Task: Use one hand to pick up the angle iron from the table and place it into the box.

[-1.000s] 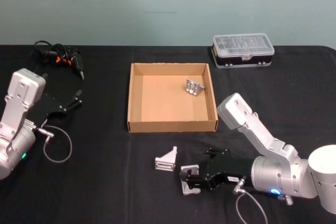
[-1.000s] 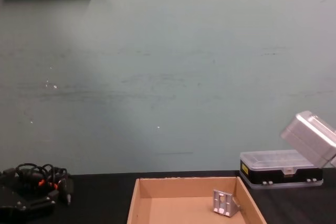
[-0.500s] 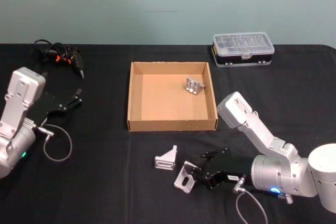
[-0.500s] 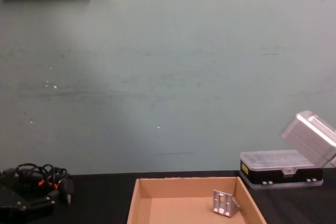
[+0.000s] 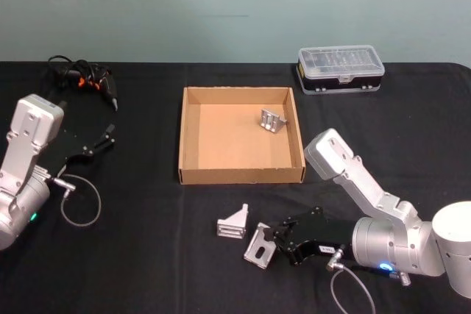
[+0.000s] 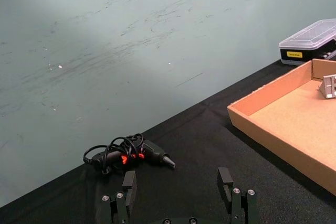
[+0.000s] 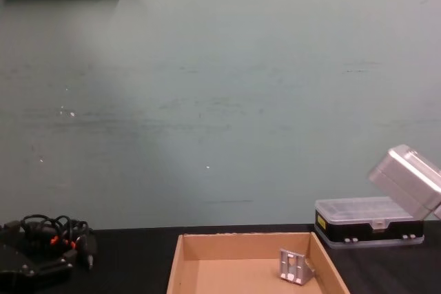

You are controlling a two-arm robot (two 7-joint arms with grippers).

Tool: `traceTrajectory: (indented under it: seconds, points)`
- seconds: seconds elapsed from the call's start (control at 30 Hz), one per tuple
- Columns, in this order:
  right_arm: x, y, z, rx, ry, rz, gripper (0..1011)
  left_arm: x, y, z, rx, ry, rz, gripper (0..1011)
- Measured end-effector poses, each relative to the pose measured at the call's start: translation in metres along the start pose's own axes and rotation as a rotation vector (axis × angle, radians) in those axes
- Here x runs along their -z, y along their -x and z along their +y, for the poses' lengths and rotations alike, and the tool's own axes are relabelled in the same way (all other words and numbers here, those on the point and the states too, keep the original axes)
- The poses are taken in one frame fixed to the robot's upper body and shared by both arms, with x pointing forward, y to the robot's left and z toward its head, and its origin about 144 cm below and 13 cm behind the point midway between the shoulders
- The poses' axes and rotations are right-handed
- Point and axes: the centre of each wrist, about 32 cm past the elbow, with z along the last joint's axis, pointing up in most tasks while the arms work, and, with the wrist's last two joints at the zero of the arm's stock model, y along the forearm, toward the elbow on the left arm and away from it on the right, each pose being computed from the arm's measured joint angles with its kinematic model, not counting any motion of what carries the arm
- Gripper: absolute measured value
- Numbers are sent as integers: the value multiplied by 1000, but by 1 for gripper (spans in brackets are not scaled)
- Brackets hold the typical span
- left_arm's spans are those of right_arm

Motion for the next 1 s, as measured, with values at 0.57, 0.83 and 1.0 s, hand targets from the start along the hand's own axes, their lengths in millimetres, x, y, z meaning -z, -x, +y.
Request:
traceTrajectory:
  seconds: [0.57, 0.83, 1.0]
  points:
    - [-19, -1, -20, 78, -79, -17, 64, 0, 0, 0, 0, 0, 0, 1011]
    - [-44, -14, -24, 118, -124, -44, 64, 0, 0, 0, 0, 0, 0, 1011]
    - [-60, -30, -13, 156, -134, -59, 64, 0, 0, 0, 0, 0, 0, 1011]
